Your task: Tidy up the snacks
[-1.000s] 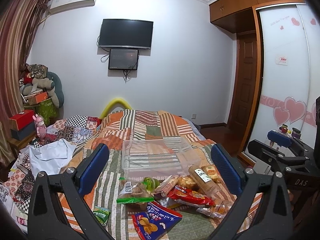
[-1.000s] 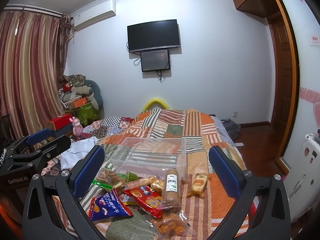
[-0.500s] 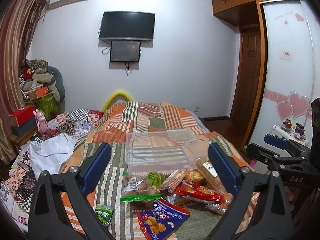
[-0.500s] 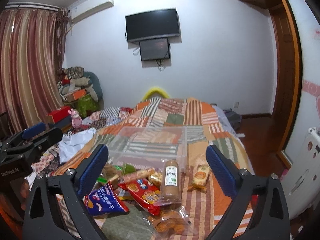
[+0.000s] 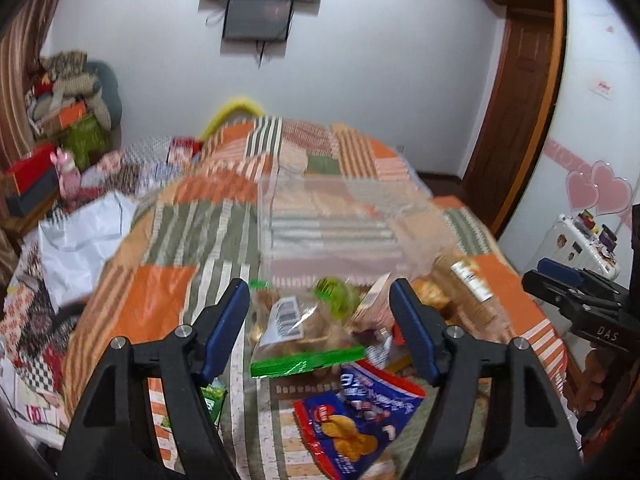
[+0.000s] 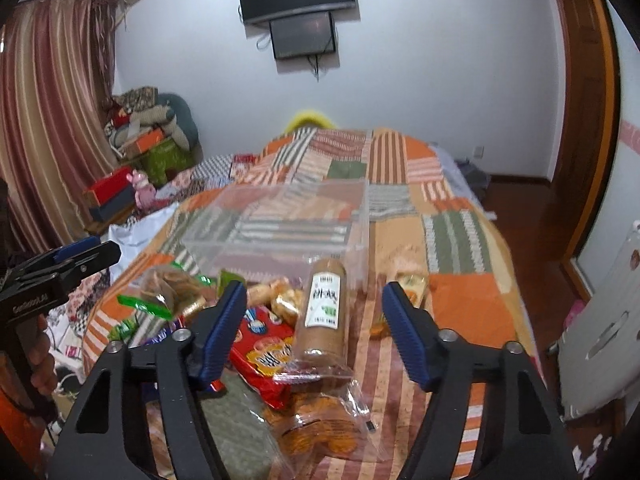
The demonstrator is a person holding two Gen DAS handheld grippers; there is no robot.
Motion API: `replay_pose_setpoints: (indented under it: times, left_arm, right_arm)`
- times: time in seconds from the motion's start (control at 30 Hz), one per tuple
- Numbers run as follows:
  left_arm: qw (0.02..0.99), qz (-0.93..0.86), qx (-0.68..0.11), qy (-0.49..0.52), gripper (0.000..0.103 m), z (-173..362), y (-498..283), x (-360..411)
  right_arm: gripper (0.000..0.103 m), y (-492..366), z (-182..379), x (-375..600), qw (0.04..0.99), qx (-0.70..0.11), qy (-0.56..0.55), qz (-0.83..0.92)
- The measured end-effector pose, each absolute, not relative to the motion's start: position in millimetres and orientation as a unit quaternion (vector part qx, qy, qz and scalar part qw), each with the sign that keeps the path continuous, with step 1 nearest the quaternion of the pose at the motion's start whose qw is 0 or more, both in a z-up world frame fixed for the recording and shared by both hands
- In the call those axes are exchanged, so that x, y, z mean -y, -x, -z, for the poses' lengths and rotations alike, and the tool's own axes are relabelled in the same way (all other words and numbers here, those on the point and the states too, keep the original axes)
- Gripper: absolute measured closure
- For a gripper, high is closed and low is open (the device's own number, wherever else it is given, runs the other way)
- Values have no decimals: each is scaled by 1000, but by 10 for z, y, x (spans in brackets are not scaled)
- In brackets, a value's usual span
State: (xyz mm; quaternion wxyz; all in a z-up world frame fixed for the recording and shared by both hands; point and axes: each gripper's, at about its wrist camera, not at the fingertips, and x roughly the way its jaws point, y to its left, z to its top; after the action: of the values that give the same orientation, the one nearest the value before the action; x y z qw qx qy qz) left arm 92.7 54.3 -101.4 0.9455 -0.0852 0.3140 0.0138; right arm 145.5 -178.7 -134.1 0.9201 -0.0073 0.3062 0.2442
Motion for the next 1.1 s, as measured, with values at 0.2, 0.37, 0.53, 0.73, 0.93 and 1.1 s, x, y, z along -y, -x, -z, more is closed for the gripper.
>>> replay_pose_setpoints:
  times: [0.2, 0.37, 0.53, 0.73, 0.93, 1.1]
  left_arm:
    - [929, -12, -354, 104, 30, 1272, -1136, -596]
    - [919, -15, -379, 105, 30, 1432, -1314, -585]
    - [909, -11, -402, 111, 30, 1602, -1421, -597]
    - [912, -14, -396, 110, 32, 1655, -1408, -590]
    - [916, -22, -386, 104, 41, 1645, -1377, -589]
    - [921, -40, -376, 91, 50, 1594, -1340, -602]
  right_arm:
    - [42, -1590, 1487, 1749, 905, -341, 11, -253]
    - [46, -1754, 1590, 1682, 896, -361, 14, -259]
    - [50, -1861, 1709, 1640, 883, -387, 13, -266]
    - [50, -1902, 1813, 1585, 870, -407, 20, -277]
    - [64, -1948, 1882, 1581, 863, -421, 16, -278]
    - [67, -1957, 1846, 1652, 865, -418, -4, -279]
